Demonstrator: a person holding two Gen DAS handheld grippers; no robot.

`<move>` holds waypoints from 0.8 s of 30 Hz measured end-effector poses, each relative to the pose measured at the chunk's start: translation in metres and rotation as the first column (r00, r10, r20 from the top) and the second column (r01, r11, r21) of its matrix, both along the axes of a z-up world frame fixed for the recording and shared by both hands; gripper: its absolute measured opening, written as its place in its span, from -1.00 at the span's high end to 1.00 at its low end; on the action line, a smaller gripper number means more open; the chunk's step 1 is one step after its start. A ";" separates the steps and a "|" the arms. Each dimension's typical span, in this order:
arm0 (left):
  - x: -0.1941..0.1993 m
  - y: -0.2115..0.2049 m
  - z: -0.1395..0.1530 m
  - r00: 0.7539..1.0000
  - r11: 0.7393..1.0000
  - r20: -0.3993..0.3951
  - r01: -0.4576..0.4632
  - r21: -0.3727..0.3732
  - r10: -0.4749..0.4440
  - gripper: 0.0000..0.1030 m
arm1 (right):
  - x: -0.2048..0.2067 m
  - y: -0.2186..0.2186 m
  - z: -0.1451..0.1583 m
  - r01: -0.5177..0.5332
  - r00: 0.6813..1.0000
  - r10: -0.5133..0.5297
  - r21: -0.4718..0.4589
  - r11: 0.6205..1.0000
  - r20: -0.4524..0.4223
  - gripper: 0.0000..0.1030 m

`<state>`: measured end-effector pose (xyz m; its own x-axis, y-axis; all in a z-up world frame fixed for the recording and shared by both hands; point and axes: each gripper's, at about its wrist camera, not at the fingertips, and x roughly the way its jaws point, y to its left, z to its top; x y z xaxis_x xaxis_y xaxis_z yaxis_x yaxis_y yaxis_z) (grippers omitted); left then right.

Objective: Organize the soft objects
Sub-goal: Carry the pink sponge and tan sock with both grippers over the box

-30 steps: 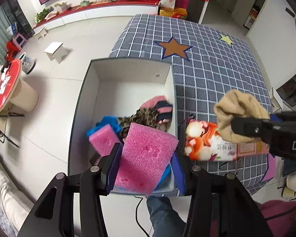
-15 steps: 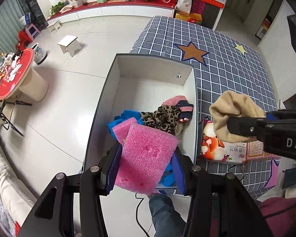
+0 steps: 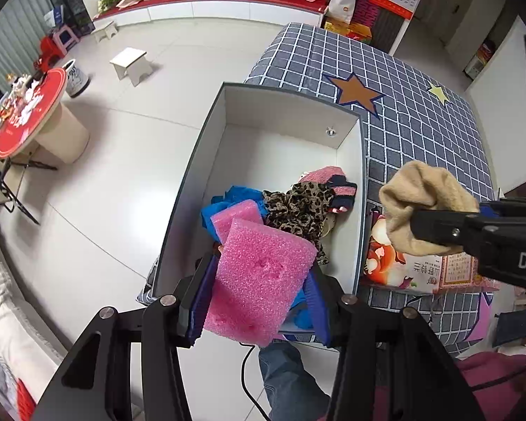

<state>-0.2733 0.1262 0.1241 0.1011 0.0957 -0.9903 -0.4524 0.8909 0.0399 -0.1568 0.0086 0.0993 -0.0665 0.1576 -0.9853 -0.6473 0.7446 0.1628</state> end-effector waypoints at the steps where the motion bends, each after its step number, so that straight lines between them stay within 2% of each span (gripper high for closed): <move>1: 0.000 0.000 -0.001 1.000 1.000 -0.004 0.000 -0.003 0.000 -0.01 | 0.000 0.000 0.000 0.001 1.000 -0.001 0.000 1.000 0.000 0.45; 24: 0.003 0.002 -0.006 1.000 1.000 -0.022 0.011 -0.008 -0.011 -0.02 | 0.002 0.000 -0.001 0.010 1.000 -0.010 -0.012 1.000 0.003 0.45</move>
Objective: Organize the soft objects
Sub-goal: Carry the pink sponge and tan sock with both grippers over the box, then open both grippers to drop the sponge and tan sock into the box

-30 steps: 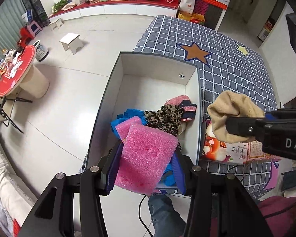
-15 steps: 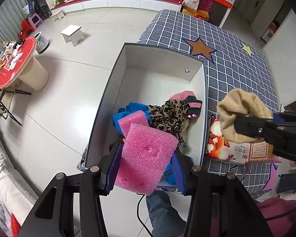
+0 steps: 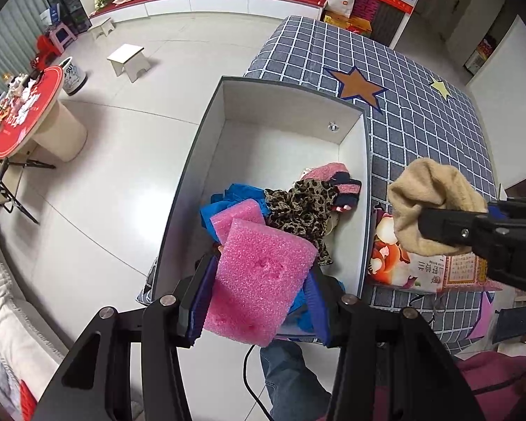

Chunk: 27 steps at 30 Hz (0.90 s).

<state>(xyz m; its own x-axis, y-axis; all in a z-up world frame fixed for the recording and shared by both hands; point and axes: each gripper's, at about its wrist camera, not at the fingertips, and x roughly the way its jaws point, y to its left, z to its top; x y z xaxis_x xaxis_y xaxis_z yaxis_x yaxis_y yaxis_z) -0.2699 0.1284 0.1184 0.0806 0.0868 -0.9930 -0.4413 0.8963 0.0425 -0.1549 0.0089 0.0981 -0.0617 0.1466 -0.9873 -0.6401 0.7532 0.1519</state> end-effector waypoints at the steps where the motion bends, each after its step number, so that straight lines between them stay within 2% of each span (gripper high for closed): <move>1: 0.000 0.000 0.000 1.000 1.000 0.000 0.000 0.000 0.000 -0.02 | 0.000 0.000 0.000 0.000 1.000 0.000 0.000 1.000 -0.001 0.45; 10: 0.004 0.002 -0.004 1.000 1.000 -0.005 0.003 0.000 -0.003 -0.02 | 0.005 0.007 -0.001 -0.004 1.000 0.004 -0.009 1.000 0.010 0.45; 13: 0.013 0.004 -0.008 1.000 0.999 -0.013 0.026 0.023 -0.026 -0.02 | 0.008 0.012 -0.001 -0.013 1.000 0.013 -0.013 1.000 0.021 0.45; 27: 0.053 0.022 -0.019 0.999 0.998 -0.011 0.045 0.033 -0.045 -0.02 | 0.031 0.040 -0.011 -0.011 0.999 0.013 -0.032 0.999 0.052 0.45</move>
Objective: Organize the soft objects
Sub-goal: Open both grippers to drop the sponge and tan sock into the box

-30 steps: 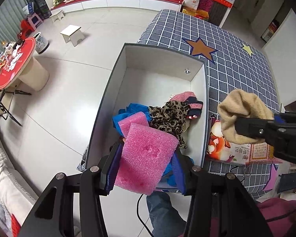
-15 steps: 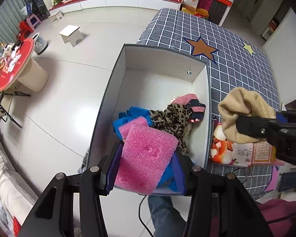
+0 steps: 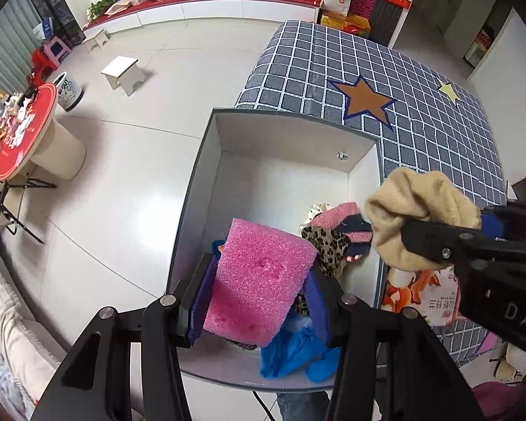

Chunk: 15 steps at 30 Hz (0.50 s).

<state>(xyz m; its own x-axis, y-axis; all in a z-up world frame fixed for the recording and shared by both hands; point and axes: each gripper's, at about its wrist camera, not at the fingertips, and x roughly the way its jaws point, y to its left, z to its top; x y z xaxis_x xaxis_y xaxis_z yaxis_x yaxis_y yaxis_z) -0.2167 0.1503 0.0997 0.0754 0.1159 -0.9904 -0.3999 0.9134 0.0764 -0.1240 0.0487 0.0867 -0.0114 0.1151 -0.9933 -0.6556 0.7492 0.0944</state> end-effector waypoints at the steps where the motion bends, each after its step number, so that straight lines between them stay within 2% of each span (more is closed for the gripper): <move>1: 0.001 0.000 -0.002 1.000 1.000 -0.004 0.000 -0.001 0.000 -0.02 | 0.001 0.001 -0.001 0.000 1.000 0.000 -0.001 1.000 0.000 0.45; 15: 0.010 0.007 -0.016 0.999 1.000 -0.041 -0.008 -0.011 0.008 -0.02 | 0.014 0.002 -0.014 0.011 1.000 -0.011 -0.035 0.999 -0.011 0.45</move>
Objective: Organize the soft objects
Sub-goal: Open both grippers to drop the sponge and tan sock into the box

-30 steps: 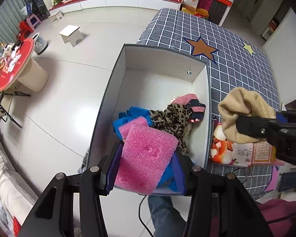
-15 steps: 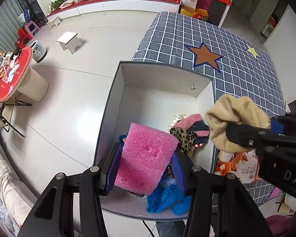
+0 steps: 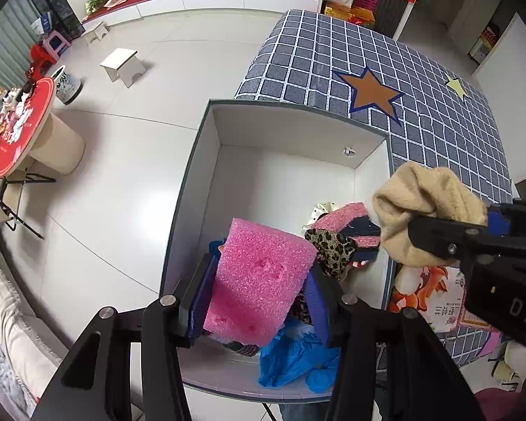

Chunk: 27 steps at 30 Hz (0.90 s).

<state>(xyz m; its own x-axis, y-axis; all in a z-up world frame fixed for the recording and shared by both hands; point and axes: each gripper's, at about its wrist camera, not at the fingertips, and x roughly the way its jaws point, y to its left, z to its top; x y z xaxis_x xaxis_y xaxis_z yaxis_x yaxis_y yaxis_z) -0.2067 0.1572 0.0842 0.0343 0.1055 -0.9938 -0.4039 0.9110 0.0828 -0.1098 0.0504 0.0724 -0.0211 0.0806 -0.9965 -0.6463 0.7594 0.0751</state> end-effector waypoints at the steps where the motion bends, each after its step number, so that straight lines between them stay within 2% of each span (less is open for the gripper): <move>1: 0.001 0.001 0.000 1.000 1.000 -0.001 0.000 0.002 0.000 -0.02 | 0.001 0.000 -0.001 0.001 1.000 -0.001 -0.002 1.000 0.000 0.45; 27: -0.001 0.008 -0.013 1.000 1.000 -0.022 -0.018 -0.013 0.018 -0.02 | 0.001 0.011 -0.012 -0.031 0.999 0.031 -0.039 0.999 0.009 0.45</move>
<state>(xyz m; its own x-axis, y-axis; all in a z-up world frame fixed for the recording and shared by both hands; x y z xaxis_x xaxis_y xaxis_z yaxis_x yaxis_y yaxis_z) -0.2072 0.1648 0.0710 0.0105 0.0925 -0.9957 -0.4182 0.9048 0.0797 -0.1084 0.0615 0.0600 -0.0133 0.0409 -0.9991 -0.6700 0.7414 0.0392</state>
